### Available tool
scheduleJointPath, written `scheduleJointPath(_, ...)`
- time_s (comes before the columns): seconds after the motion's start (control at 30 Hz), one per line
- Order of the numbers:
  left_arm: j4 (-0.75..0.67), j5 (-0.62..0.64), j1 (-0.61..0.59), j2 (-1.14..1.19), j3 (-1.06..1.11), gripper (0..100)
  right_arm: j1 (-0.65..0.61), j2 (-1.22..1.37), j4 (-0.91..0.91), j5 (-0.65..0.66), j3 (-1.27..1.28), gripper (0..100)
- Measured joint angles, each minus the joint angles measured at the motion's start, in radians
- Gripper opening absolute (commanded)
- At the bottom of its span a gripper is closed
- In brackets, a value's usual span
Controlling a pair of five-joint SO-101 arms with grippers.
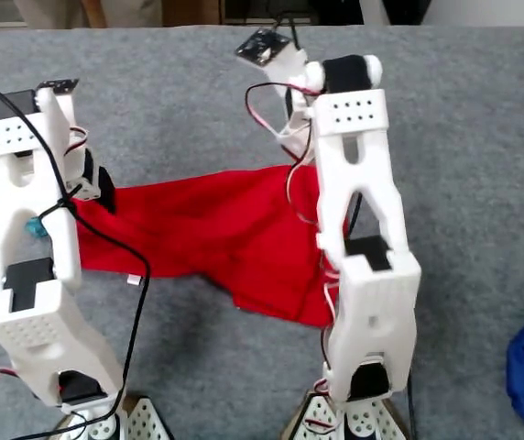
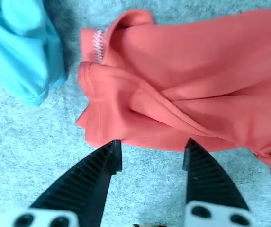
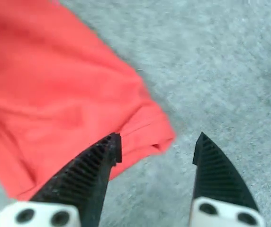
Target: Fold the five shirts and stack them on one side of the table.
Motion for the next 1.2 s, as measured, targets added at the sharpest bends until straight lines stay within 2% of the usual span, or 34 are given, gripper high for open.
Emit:
scheduleJointPath(0.1,0.000,0.002,-0.031,0.000,-0.040,22,-0.031,-0.097,0.000,0.000,0.110,20.7)
scheduleJointPath(0.2,0.000,0.021,-0.049,0.000,-0.126,22,-0.035,-0.140,-0.003,-0.044,0.204,10.3)
scheduleJointPath(0.3,-0.029,0.101,-0.046,0.011,-0.193,22,-0.034,-0.141,-0.055,-0.107,0.296,1.3)
scheduleJointPath(0.43,-0.143,0.227,-0.009,0.095,-0.218,9,-0.052,-0.120,-0.141,-0.192,0.359,0.9)
scheduleJointPath(0.53,-0.221,0.250,0.023,0.201,-0.232,2,-0.063,-0.052,-0.209,-0.255,0.359,0.9)
scheduleJointPath(0.77,-0.253,0.227,0.064,0.436,-0.302,2,-0.055,0.135,-0.347,-0.298,0.359,0.9)
scheduleJointPath(0.9,-0.259,0.227,0.064,0.540,-0.354,2,0.005,0.247,-0.400,-0.298,0.324,0.9)
scheduleJointPath(1.1,-0.258,0.227,0.061,0.678,-0.574,2,0.061,0.430,-0.404,-0.296,0.080,0.9)
scheduleJointPath(1.2,-0.302,0.229,0.061,0.767,-0.715,2,0.078,0.526,-0.393,-0.296,-0.081,0.9)
